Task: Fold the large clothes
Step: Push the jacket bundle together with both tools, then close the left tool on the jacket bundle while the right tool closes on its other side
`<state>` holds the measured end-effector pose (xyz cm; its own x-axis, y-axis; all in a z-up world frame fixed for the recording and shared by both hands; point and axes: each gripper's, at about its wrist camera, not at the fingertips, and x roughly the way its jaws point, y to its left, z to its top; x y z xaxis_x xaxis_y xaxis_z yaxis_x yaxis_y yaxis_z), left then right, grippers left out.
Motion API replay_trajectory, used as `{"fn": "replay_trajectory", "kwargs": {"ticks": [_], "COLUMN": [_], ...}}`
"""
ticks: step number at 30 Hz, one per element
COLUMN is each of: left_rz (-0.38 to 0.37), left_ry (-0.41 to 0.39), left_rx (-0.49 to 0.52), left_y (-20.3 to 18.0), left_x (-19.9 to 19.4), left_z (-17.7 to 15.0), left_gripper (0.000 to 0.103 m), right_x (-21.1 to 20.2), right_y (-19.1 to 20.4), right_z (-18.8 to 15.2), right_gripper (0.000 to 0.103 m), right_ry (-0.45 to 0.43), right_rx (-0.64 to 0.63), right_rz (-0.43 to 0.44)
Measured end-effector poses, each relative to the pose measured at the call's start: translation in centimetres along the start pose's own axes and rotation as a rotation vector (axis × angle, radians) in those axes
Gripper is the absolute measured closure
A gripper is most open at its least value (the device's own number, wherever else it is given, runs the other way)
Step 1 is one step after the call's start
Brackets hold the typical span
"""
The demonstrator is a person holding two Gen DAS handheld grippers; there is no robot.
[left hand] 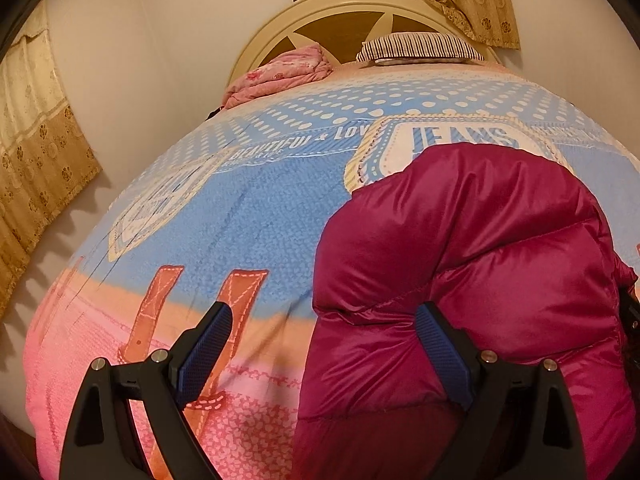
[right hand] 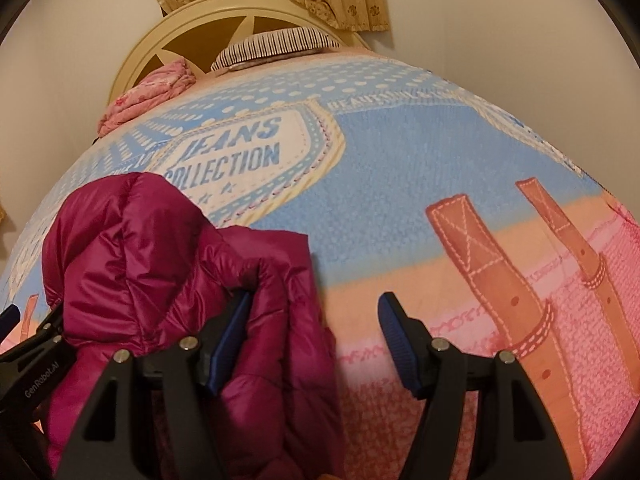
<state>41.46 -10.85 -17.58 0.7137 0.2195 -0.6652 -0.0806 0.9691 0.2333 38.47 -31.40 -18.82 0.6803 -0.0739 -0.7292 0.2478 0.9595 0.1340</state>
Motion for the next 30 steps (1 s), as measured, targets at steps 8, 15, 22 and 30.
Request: {"fn": "replay_trajectory", "kwargs": {"ticks": [8, 15, 22, 30], "left_rz": [-0.015, -0.099, -0.211, -0.234], "left_ry": [0.013, 0.063, 0.096, 0.089], "left_rx": [-0.007, -0.06, -0.168, -0.123], "left_y": [0.0, 3.2, 8.6, 6.3], "left_x": [0.5, -1.2, -2.9, -2.0], "left_z": [-0.1, -0.3, -3.6, -4.5], "left_gripper": [0.009, 0.009, 0.009, 0.01], "right_x": [0.5, -0.4, -5.8, -3.0], "right_y": [0.0, -0.1, -0.6, -0.3], "right_z": [-0.1, 0.1, -1.5, -3.4], "right_gripper": [0.034, 0.034, 0.021, 0.022], "right_ry": [0.011, 0.012, -0.04, 0.053], "right_rx": [-0.012, -0.022, -0.027, 0.005], "right_rz": [-0.011, 0.006, 0.108, 0.173]}}
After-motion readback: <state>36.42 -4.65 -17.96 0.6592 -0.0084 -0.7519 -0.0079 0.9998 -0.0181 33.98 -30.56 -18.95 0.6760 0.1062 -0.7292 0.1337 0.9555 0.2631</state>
